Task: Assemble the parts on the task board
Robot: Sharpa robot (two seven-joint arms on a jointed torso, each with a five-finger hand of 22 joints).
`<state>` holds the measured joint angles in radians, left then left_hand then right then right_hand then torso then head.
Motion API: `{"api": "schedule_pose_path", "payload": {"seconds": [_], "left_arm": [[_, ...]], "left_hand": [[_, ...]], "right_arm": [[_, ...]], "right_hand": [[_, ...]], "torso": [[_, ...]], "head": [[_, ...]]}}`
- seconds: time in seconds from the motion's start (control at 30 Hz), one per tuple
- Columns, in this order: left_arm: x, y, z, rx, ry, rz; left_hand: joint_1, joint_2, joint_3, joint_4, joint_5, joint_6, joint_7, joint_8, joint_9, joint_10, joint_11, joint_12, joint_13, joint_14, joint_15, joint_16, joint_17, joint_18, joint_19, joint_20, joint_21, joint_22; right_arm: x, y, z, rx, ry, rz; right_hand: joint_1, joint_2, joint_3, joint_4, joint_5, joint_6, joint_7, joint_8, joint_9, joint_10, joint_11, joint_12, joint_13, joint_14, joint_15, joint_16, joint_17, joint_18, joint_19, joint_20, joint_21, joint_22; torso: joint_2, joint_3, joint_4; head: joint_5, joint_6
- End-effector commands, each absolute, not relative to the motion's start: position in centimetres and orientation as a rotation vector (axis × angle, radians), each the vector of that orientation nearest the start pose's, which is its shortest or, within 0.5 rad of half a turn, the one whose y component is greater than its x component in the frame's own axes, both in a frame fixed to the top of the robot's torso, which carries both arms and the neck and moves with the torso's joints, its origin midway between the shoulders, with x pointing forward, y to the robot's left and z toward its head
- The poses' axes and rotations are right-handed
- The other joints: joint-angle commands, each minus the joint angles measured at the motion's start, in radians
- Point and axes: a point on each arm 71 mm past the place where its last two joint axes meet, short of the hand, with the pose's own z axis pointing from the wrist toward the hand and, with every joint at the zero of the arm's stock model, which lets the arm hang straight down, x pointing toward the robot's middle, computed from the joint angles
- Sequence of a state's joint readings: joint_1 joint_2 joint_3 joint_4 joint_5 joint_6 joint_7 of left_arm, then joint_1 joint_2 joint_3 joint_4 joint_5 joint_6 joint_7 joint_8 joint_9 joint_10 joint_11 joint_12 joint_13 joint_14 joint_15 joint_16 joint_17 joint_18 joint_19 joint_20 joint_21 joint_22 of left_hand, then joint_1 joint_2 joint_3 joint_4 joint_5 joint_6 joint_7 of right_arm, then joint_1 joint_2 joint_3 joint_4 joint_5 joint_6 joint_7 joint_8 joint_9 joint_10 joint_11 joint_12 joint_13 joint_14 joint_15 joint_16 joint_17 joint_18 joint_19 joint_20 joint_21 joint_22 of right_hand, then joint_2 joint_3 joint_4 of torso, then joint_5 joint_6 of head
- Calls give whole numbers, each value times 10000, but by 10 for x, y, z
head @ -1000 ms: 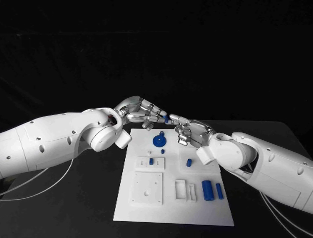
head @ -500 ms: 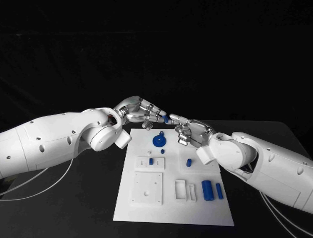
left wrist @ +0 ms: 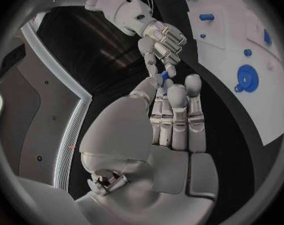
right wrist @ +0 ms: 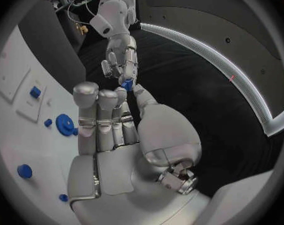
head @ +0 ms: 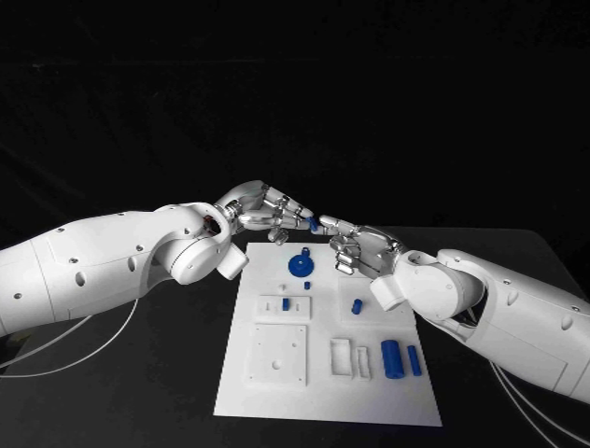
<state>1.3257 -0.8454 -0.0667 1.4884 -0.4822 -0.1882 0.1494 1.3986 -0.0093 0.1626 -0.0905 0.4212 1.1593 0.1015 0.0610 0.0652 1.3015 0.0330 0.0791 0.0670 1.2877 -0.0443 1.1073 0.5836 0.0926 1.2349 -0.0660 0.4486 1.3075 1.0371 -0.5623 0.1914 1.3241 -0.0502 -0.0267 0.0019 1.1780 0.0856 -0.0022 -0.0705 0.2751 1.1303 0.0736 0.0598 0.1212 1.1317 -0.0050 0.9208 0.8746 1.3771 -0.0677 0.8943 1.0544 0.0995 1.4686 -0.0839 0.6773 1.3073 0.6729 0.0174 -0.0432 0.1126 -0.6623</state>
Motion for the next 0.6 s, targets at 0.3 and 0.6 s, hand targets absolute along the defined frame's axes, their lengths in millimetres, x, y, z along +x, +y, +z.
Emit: {"api": "schedule_pose_path", "payload": {"seconds": [0.3, 0.6], "left_arm": [[506, 205, -141, -5778, 17308, -12981], [505, 204, -141, -5741, 17355, -13021]], "left_hand": [[9, -187, 250, 46, 178, -163, 16, 20, 3, -113, 97, -112, -21, 47, 84, -106, -23, 151, -9, 99, -55, 188], [23, -224, 352, 26, 330, -107, 10, 23, 9, -89, 94, -120, -23, 93, 78, -110, -32, 170, -17, 98, -11, 199]], "right_arm": [[501, -100, -205, 12260, 18355, 18113], [502, -101, -206, 12323, 18263, 18028]], "right_hand": [[73, -2, 22, -111, 31, 138, -28, 40, 42, 33, -93, -38, 14, 10, -57, 34, 26, -51, 277, -86, 55, 799], [77, 1, 44, -141, 36, 109, -17, 33, 52, 30, -90, -56, 14, 0, -56, 11, 17, -56, 272, -89, 47, 797]], "torso": [[-1, 3, -8], [3, 6, -8]], "head": [[20, 5], [10, 9]]}}
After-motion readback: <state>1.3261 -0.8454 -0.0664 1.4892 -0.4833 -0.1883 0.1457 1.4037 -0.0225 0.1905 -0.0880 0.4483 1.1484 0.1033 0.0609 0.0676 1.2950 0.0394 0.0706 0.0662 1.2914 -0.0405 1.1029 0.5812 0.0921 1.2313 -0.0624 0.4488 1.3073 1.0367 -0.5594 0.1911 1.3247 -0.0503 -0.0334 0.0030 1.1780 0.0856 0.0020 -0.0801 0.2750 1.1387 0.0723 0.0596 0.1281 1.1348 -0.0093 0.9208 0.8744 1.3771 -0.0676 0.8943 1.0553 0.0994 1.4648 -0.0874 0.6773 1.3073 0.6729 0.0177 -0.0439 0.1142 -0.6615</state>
